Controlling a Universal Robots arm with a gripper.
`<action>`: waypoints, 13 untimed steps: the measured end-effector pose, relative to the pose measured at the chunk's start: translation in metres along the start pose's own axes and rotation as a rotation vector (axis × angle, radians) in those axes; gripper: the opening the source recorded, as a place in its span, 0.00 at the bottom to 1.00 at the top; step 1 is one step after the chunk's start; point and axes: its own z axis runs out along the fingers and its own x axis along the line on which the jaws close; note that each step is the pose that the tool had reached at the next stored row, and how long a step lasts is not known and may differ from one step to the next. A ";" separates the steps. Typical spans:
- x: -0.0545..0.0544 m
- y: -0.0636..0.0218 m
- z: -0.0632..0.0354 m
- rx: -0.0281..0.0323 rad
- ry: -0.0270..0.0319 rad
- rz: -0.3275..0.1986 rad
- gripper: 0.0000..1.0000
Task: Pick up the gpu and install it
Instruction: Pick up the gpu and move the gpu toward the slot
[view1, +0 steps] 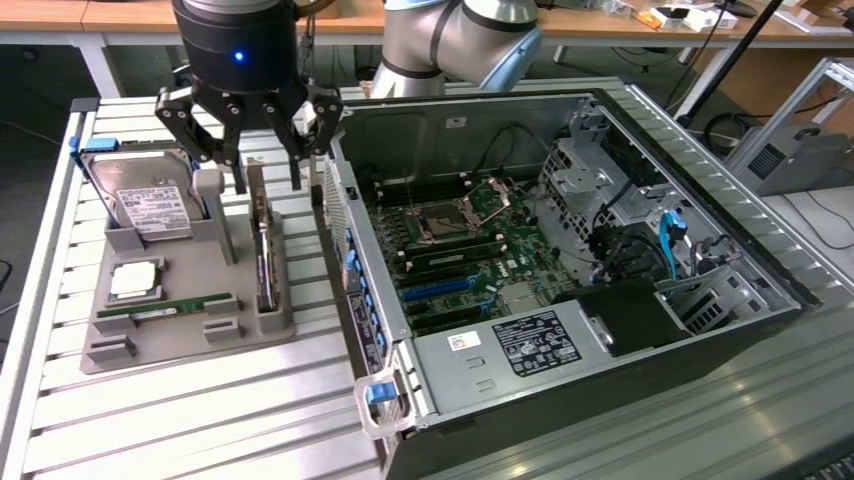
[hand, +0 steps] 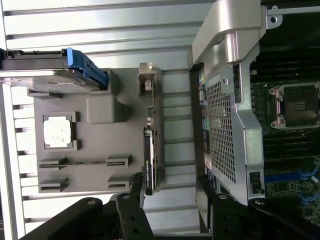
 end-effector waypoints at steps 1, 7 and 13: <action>0.000 0.0000 0.0002 0.0000 0.0000 0.000 0.54; 0.000 -0.0001 0.0014 0.0000 0.0000 0.000 0.54; 0.001 -0.0001 0.0027 0.0000 -0.0001 0.000 0.54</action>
